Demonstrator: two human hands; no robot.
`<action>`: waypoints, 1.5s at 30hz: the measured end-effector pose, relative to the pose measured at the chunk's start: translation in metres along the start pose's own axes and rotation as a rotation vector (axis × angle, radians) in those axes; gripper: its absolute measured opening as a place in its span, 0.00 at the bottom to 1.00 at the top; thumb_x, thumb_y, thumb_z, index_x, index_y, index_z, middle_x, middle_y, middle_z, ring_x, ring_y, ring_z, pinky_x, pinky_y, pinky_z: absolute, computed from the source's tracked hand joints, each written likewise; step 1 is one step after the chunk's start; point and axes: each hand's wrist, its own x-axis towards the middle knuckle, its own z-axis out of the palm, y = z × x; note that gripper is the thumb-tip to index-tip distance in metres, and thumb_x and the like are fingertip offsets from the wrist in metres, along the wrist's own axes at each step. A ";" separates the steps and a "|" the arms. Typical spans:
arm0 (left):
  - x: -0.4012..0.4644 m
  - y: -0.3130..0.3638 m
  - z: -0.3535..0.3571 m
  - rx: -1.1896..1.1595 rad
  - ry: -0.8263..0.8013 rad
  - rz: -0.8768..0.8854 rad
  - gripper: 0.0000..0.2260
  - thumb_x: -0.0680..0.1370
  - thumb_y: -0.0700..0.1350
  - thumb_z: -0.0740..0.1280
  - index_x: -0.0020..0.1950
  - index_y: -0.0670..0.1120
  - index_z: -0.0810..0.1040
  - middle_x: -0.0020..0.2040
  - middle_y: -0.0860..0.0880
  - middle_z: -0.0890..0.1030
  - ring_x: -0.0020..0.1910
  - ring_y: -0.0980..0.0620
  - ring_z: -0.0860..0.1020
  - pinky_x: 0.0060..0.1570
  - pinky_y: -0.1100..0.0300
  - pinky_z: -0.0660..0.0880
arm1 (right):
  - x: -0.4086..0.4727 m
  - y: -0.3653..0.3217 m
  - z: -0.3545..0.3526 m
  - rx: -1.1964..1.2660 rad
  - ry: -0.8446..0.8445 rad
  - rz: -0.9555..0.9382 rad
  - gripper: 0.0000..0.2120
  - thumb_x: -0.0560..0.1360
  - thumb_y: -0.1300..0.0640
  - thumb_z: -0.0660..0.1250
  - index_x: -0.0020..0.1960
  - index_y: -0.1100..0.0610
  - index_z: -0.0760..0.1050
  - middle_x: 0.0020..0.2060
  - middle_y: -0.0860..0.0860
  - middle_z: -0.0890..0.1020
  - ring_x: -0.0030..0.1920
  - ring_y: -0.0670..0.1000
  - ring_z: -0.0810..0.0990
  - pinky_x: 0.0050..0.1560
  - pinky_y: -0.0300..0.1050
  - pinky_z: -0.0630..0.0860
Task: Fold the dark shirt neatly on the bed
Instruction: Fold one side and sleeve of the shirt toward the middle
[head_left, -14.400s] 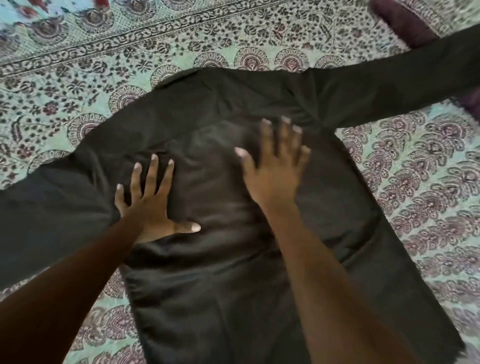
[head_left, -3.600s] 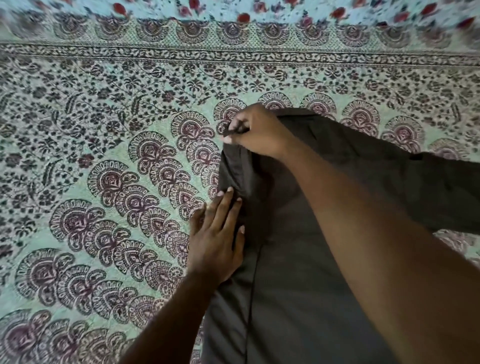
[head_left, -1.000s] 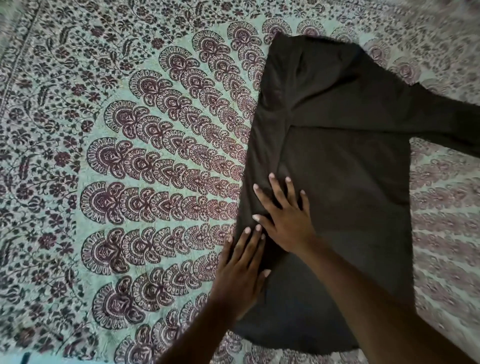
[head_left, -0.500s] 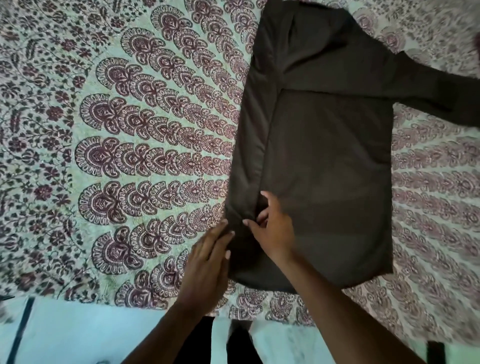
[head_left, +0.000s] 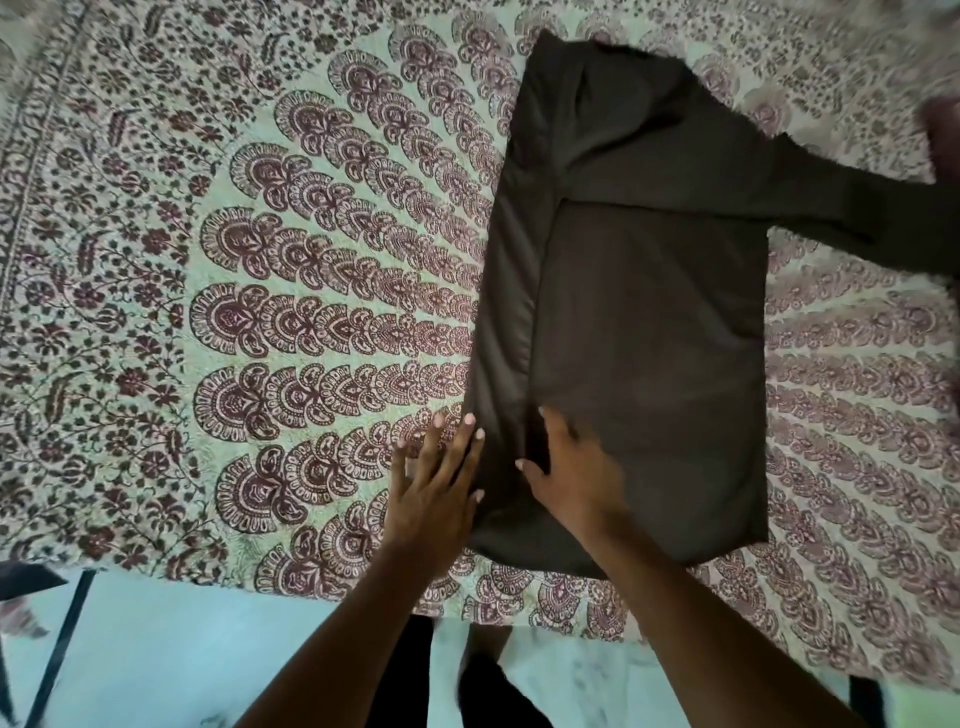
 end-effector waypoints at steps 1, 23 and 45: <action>-0.002 0.000 0.001 0.001 -0.002 0.003 0.31 0.84 0.59 0.53 0.85 0.49 0.53 0.86 0.50 0.48 0.83 0.39 0.56 0.78 0.33 0.52 | 0.002 -0.002 -0.006 -0.082 0.087 -0.139 0.30 0.79 0.43 0.67 0.77 0.51 0.65 0.67 0.54 0.74 0.66 0.60 0.76 0.60 0.57 0.78; 0.049 0.037 -0.025 -0.141 0.201 -0.150 0.30 0.83 0.54 0.57 0.82 0.41 0.63 0.81 0.42 0.65 0.77 0.41 0.67 0.74 0.40 0.64 | 0.164 0.011 -0.042 -0.386 0.170 -0.719 0.33 0.83 0.36 0.52 0.84 0.48 0.54 0.85 0.48 0.50 0.84 0.52 0.51 0.79 0.64 0.58; 0.249 0.027 -0.060 0.034 0.245 -0.153 0.32 0.84 0.60 0.54 0.85 0.45 0.55 0.86 0.48 0.52 0.85 0.49 0.51 0.81 0.43 0.56 | 0.328 0.039 -0.117 -0.419 0.142 -0.698 0.36 0.77 0.25 0.41 0.83 0.35 0.44 0.84 0.42 0.46 0.84 0.48 0.48 0.79 0.65 0.57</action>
